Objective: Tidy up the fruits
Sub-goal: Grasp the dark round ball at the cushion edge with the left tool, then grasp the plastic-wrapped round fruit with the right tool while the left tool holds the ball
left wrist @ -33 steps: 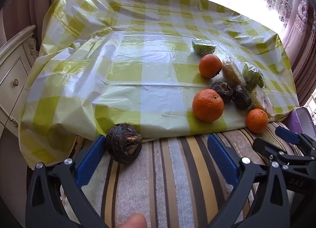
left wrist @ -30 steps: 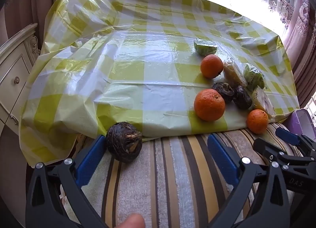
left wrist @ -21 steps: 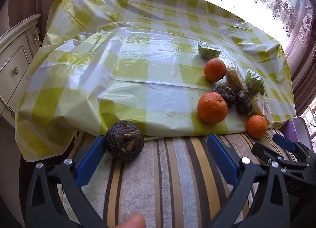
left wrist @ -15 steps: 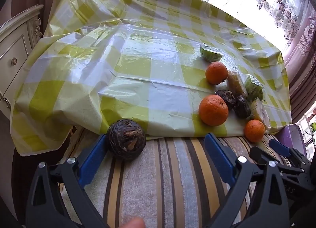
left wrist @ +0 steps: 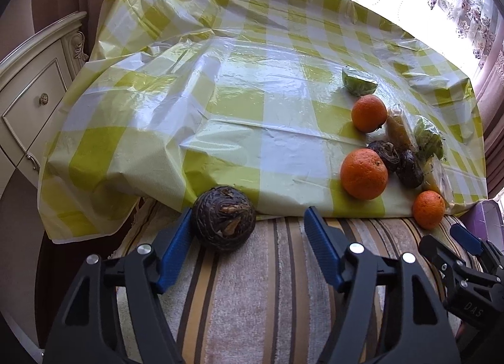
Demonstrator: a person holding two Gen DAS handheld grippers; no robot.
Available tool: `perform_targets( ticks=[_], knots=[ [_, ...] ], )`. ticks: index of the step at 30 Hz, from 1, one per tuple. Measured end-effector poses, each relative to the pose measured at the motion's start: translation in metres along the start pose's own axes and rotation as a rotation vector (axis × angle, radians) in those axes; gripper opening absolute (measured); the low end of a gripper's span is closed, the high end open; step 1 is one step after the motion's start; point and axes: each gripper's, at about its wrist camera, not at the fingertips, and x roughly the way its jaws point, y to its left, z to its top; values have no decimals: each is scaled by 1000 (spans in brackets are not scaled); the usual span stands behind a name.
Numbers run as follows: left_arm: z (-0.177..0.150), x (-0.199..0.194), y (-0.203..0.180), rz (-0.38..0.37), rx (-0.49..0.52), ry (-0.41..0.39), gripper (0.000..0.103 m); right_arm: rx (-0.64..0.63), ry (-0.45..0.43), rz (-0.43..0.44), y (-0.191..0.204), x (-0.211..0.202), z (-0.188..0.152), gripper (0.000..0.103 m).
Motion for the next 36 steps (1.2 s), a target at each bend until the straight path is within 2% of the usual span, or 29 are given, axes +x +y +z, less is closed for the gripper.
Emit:
perform_targets(
  ticks=[4,10,18,24,30,36],
  knots=[
    [1,0,6,8,-18,0,51,2,7,-1,0,0,1,88],
    [1,1,13,13,-30,7,40,15,20,11,-1,0,5,88],
    [1,0,13,6,-32,2,39,8,47,54,-4,-3,7,87],
    [0,-7,8,-25,-17,-30,39,10,8,49,-4,-9,4,87],
    [0,-12,5,-43,4,-53,39,87,-14,84,-15,-13,6,87],
    [-1,-15,2,-60,22,-65,39,95,-32,87,-19,-15,8,87]
  ],
)
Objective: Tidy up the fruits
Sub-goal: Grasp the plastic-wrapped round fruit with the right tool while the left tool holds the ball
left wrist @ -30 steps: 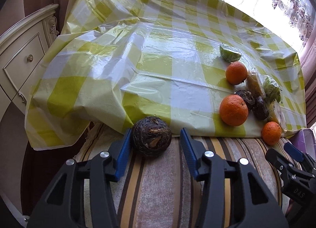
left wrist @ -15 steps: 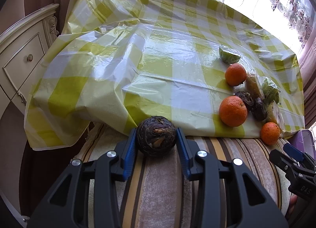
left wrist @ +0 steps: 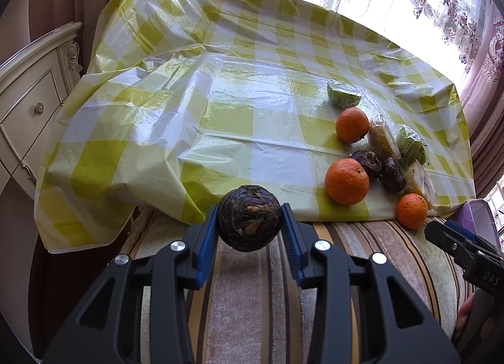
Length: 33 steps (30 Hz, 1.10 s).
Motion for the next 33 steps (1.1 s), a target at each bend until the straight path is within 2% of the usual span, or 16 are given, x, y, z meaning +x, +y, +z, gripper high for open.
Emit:
perform_targets(
  ticks=[13,16,21,26,29,33],
  knots=[
    [-1,-5,-7,-9,27,-21,39,41,-62,-52,-7,2,27,87],
    [-1,-6,-10,-12,37,-26,39,55,-31,-59,-8,10,35,87],
    [0,-7,-13,-18,49,-34,39,-2,8,-121,-3,25,44,87],
    [0,-7,-15,-26,53,-34,39,-41,34,-143,2,35,48,85],
    [0,-7,-17,-30,57,-35,39,-41,52,-150,1,39,49,78],
    [0,-6,-18,-34,60,-34,39,-44,61,-146,1,42,49,77]
  ],
)
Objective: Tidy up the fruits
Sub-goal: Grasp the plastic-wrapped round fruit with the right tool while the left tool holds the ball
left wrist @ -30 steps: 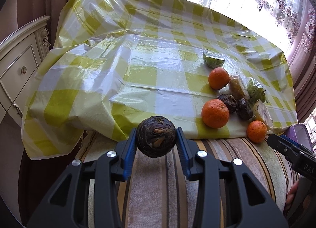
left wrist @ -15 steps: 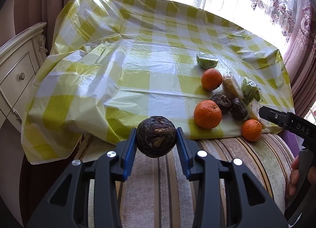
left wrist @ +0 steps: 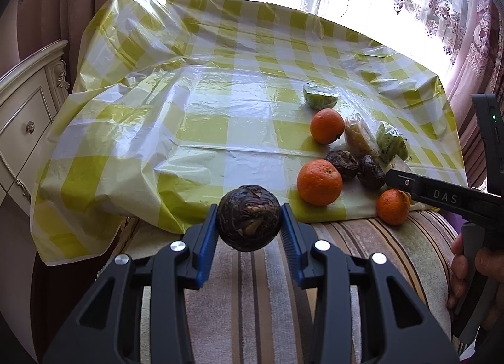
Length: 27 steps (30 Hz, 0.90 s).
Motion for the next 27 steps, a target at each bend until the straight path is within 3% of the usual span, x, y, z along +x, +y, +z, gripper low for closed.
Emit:
perform_targets(
  ticks=[2,6,27],
  knots=[
    [0,0,-1,-1,2,1,39,-5,0,2,1,0,-1,77],
    [1,1,-4,-1,8,4,39,2,-3,50,0,0,-1,59],
    [7,-6,-18,35,42,-13,39,51,-83,120,-25,-25,-9,59]
  ],
)
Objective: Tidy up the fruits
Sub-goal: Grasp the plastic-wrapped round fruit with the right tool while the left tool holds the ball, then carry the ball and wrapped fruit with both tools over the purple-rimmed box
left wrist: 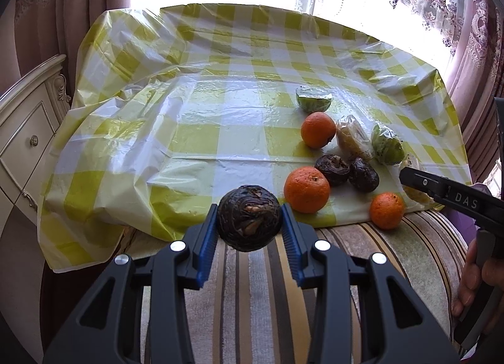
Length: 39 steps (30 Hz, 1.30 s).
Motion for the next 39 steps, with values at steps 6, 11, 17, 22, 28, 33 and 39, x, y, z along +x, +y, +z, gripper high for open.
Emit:
perform_targets(
  ticks=[6,11,17,22,28,33,39],
  knots=[
    [4,-3,-10,-1,18,-8,39,6,-16,0,-8,-9,-1,59],
    [7,-4,-21,-8,37,-15,39,19,-21,-7,-17,-15,-1,59],
    [12,-5,-35,-11,60,-18,39,36,-34,-5,-27,-24,-1,59],
    [16,-6,-46,-17,81,-22,39,47,-48,2,-34,-31,0,59],
    [20,-7,-62,-26,107,-24,39,62,-60,-2,-46,-39,1,59],
    [25,-7,-78,-35,136,-28,39,83,-65,-8,-59,-43,1,59],
    [27,-6,-99,-53,172,-30,39,105,-78,-13,-71,-49,0,59]
  ],
)
